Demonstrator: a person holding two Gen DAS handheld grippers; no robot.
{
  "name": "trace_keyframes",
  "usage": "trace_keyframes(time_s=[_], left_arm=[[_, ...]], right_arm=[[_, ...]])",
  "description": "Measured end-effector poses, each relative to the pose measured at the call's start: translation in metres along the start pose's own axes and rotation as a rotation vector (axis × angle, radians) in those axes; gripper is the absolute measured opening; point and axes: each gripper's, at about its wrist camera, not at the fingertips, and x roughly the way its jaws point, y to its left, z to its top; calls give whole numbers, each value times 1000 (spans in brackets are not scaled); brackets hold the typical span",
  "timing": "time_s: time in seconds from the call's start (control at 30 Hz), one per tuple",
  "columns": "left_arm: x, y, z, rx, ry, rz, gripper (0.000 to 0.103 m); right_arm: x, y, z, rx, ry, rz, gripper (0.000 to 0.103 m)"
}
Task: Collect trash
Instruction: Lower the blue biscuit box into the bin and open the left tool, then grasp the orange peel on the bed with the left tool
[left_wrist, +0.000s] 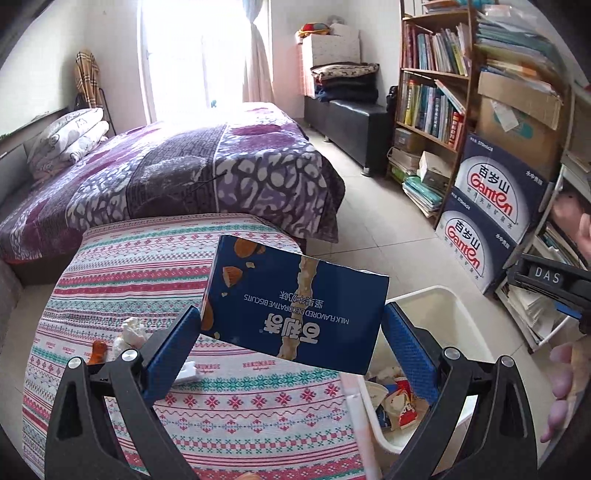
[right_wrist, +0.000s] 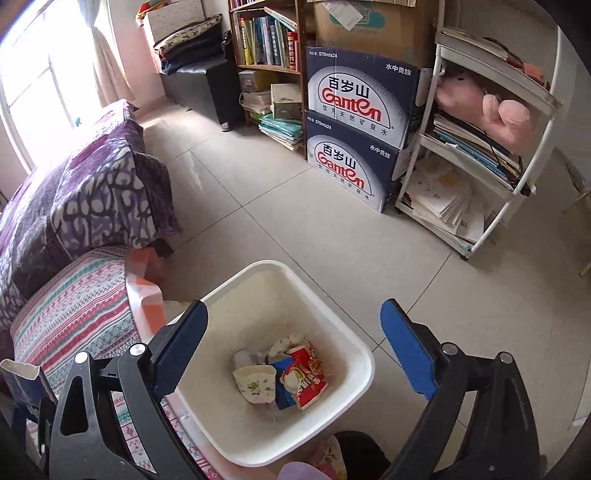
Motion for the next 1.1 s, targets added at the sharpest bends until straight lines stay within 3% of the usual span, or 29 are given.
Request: trace_keyframes(time_s=[0.33,0.67,0.87,1.1], left_arm=[[19,-57,-11,80,44,-84,95],[35,-78,-21,111,138,-207,96],[32,-69,-22,117,137,-176,96],[29,-37,-20,122,116,-44,96]], right_arm=[[8,-40,11,44,-6,-50,91],[8,-61,16,79,-19,-68,91],[6,-51,13,62,-21,-52,91],[1,-24,4,3,-17,-30,91]])
